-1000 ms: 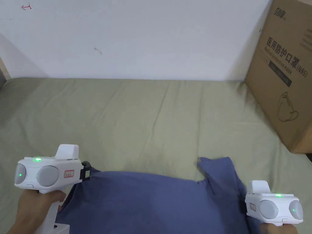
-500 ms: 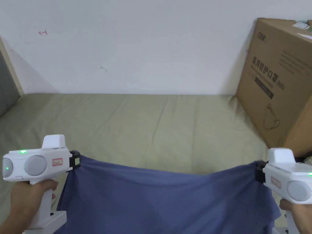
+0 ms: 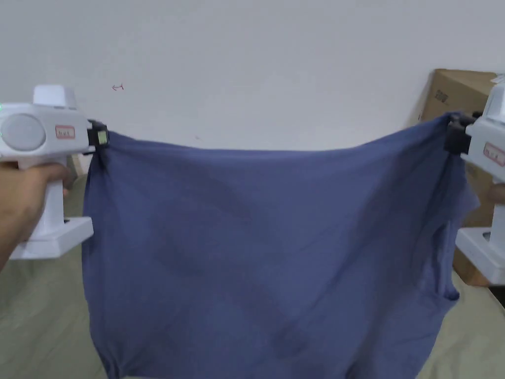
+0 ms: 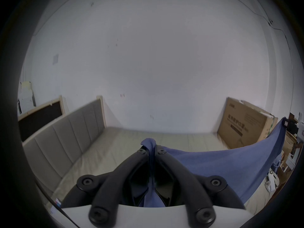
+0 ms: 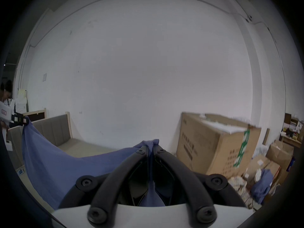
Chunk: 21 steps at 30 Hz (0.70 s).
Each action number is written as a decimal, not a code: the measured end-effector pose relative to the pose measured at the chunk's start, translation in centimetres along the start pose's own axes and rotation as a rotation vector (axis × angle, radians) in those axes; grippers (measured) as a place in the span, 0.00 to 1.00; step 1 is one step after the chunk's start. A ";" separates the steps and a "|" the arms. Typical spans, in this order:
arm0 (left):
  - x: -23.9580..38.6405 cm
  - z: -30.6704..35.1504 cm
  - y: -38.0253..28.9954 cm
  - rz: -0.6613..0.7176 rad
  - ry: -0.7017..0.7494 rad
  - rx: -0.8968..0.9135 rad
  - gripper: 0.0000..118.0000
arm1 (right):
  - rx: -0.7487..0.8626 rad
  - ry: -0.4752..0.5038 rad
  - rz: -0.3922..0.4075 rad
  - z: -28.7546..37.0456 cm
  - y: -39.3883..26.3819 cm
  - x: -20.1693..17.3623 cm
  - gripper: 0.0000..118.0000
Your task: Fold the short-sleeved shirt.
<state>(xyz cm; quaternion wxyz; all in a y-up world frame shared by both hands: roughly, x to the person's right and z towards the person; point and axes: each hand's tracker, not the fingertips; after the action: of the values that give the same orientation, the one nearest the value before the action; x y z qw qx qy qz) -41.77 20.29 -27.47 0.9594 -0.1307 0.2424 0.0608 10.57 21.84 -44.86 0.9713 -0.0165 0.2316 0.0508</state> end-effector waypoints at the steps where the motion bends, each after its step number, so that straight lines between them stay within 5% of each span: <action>1: 0.0 0.2 1.3 -0.005 0.010 0.017 0.02 | 0.015 -0.009 -0.001 -0.4 1.3 -0.1 0.01; 10: 0.7 -3.1 9.2 -0.007 0.067 0.139 0.02 | 0.133 -0.016 0.024 -5.7 7.4 0.4 0.01; 21: 1.7 -15.0 3.6 0.004 0.090 0.089 0.02 | 0.041 0.010 -0.024 -16.0 -2.3 1.5 0.01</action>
<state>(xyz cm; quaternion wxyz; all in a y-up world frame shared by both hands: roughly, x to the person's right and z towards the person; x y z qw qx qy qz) -47.72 19.59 -41.82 0.9523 -0.0898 0.2881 0.0461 5.03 18.83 -59.79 0.9709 0.0006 0.2370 0.0344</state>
